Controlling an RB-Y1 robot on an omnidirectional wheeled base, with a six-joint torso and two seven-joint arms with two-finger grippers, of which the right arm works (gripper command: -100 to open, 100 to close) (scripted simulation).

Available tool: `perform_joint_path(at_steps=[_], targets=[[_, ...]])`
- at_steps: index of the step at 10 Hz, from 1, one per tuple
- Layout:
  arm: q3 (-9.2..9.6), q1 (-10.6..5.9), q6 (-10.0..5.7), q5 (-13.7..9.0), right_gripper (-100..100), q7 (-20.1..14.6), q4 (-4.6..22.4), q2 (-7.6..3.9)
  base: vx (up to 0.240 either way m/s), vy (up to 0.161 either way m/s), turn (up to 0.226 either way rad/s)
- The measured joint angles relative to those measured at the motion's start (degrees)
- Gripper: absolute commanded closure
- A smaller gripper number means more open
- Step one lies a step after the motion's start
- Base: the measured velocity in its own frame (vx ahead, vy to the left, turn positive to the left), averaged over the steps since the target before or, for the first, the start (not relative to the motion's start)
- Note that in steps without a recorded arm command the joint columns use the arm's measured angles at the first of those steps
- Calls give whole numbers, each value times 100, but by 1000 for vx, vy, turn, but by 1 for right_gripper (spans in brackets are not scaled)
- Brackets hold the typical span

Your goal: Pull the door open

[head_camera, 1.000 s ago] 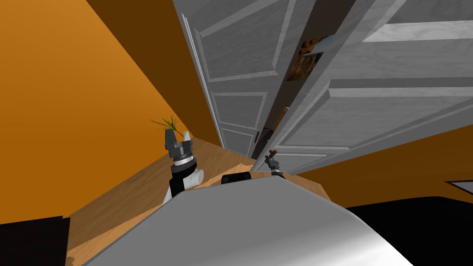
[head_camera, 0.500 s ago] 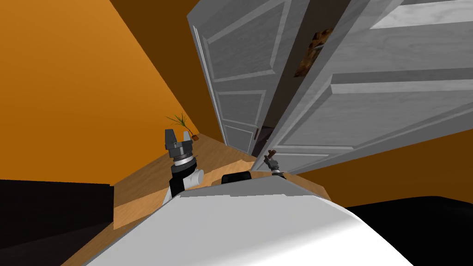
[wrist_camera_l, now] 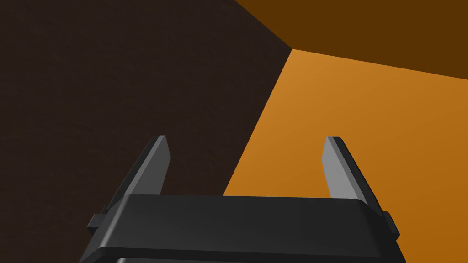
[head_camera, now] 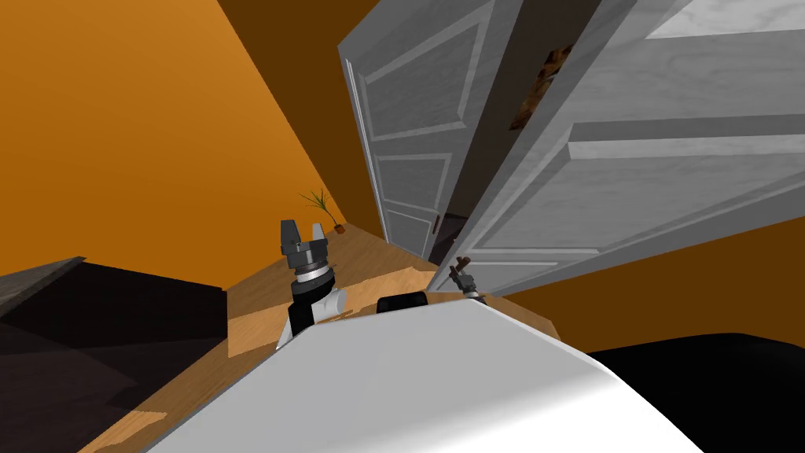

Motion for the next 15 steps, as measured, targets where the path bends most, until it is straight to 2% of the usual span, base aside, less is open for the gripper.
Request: perform_joint_path(at_steps=[6, 8, 15], targets=[[333, 104, -418, 145, 100, -329, 173, -239, -190, -32, 105], [381, 119, -450, 162, 100, -365, 230, -252, -183, -49, 143], [668, 125, -940, 288, 100, -679, 556, -407, -221, -46, 140]])
